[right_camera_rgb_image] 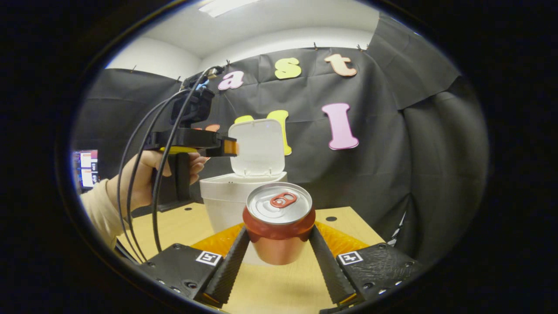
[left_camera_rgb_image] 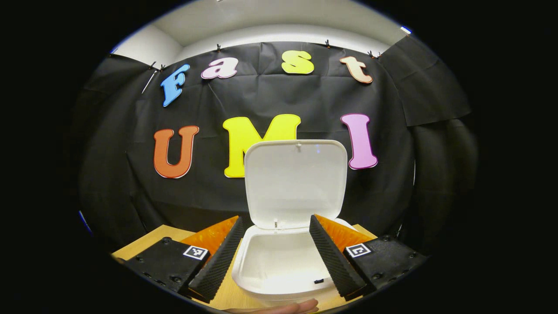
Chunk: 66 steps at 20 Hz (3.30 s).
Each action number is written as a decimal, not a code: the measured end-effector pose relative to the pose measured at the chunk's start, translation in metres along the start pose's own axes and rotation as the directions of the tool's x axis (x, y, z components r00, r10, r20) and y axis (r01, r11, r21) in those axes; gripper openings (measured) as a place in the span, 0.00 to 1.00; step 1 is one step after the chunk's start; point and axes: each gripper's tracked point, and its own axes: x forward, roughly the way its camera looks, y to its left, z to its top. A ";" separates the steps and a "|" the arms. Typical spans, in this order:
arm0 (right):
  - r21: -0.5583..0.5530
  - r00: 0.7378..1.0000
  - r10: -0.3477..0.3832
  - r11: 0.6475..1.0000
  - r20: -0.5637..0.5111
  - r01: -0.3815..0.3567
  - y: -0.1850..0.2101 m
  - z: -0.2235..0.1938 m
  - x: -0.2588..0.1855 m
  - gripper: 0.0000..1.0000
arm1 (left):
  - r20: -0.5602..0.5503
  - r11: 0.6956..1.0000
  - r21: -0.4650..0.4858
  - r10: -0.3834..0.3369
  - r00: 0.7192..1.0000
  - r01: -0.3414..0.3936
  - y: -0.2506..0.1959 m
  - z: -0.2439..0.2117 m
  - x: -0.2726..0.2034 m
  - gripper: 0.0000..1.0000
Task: Press the lid of the desktop garbage bin to open it, pick up the crumpled paper on the desktop and throw it into the bin, then pick up the pop can on the desktop and drop it into the bin, and finally close the garbage bin lid.
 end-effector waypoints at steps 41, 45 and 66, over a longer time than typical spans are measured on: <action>-0.173 0.995 -0.068 0.983 -0.070 0.055 0.093 0.023 -0.018 0.81 | -0.058 0.991 -0.031 0.127 0.990 -0.129 0.109 -0.147 -0.201 0.99; -0.183 0.999 -0.037 0.983 -0.039 0.030 0.118 0.067 -0.004 0.82 | -0.045 0.992 -0.003 0.124 0.991 -0.124 0.110 -0.142 -0.204 0.98; -0.179 0.989 -0.068 0.983 -0.135 0.043 0.132 0.157 0.157 0.81 | -0.067 0.991 -0.064 0.113 0.991 -0.117 0.128 -0.138 -0.205 0.99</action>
